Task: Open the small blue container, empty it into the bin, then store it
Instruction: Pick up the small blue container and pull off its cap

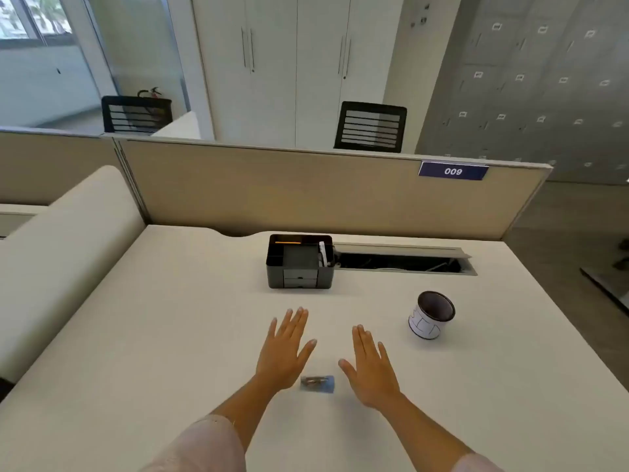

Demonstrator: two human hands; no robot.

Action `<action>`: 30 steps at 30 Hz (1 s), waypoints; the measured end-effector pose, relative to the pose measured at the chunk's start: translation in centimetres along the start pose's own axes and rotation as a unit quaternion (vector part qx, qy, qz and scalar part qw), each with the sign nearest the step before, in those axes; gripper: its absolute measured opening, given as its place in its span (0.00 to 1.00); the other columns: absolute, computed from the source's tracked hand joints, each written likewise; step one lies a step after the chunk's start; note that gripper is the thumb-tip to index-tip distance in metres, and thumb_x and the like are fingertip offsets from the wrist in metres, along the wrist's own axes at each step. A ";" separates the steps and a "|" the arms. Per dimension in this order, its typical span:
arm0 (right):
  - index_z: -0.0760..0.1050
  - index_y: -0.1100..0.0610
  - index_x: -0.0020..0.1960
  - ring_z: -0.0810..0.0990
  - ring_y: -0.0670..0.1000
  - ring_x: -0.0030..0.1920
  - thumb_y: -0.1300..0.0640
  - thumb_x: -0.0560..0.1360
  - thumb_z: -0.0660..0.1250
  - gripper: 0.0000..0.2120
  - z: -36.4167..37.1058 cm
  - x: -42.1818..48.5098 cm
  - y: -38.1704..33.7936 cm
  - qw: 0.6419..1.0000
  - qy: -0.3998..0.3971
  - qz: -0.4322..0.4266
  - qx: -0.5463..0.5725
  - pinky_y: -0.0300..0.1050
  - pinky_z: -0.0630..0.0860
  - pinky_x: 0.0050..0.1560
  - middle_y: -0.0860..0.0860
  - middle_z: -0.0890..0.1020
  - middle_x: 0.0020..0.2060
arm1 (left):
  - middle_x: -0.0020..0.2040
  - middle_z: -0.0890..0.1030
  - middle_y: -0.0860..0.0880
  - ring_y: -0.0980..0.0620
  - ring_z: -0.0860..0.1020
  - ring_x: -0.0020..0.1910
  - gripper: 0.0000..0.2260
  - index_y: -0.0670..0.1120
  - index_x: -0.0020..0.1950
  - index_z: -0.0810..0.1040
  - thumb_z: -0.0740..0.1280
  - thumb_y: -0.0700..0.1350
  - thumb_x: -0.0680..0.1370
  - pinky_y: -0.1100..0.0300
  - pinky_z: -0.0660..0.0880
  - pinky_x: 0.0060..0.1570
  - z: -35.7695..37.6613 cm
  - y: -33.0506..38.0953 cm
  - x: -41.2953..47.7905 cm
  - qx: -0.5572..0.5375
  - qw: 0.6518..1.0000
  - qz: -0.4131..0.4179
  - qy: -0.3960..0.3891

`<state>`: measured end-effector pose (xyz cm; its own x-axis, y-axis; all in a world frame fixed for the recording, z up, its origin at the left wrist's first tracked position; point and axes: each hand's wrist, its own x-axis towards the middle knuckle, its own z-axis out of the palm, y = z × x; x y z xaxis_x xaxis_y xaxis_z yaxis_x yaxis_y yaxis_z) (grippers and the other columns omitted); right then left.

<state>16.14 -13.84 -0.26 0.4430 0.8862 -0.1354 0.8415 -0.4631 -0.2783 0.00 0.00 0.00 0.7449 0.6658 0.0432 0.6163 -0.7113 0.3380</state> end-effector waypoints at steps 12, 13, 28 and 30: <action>0.40 0.53 0.79 0.44 0.50 0.79 0.43 0.82 0.48 0.31 5.4 -2.8 -0.2 0.995 -0.096 0.002 0.027 0.50 0.39 0.77 0.49 0.45 0.80 | 0.81 0.46 0.52 0.51 0.43 0.79 0.29 0.50 0.79 0.43 0.48 0.59 0.82 0.51 0.38 0.76 6.1 -1.2 -4.7 -0.004 0.993 -0.019 -0.113; 0.42 0.53 0.79 0.45 0.50 0.79 0.44 0.82 0.49 0.31 5.5 -2.7 -0.1 0.995 -0.092 0.006 0.038 0.50 0.40 0.77 0.49 0.47 0.80 | 0.81 0.46 0.52 0.51 0.43 0.79 0.29 0.50 0.79 0.44 0.49 0.59 0.82 0.51 0.38 0.76 6.2 -1.2 -4.6 -0.007 0.994 -0.017 -0.111; 0.67 0.49 0.70 0.71 0.53 0.65 0.47 0.81 0.55 0.18 4.9 -1.5 -1.1 0.989 -0.071 0.043 0.122 0.50 0.64 0.67 0.48 0.74 0.67 | 0.54 0.80 0.52 0.48 0.75 0.55 0.10 0.49 0.57 0.78 0.67 0.48 0.77 0.58 0.67 0.55 6.6 0.0 -2.8 -0.054 0.998 -0.001 -0.023; 0.69 0.48 0.67 0.72 0.53 0.63 0.47 0.81 0.55 0.16 4.7 -1.3 -1.5 0.984 -0.069 0.054 0.156 0.51 0.64 0.65 0.47 0.76 0.63 | 0.54 0.81 0.53 0.49 0.75 0.55 0.09 0.50 0.57 0.78 0.66 0.46 0.77 0.59 0.68 0.53 6.4 0.0 -2.7 -0.065 0.998 -0.013 -0.007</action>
<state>12.86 -14.25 -4.15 0.4600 0.8352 -0.3015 0.6472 -0.5478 -0.5301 -0.38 -3.24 -6.15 0.7327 0.6803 0.0198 0.5982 -0.6576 0.4580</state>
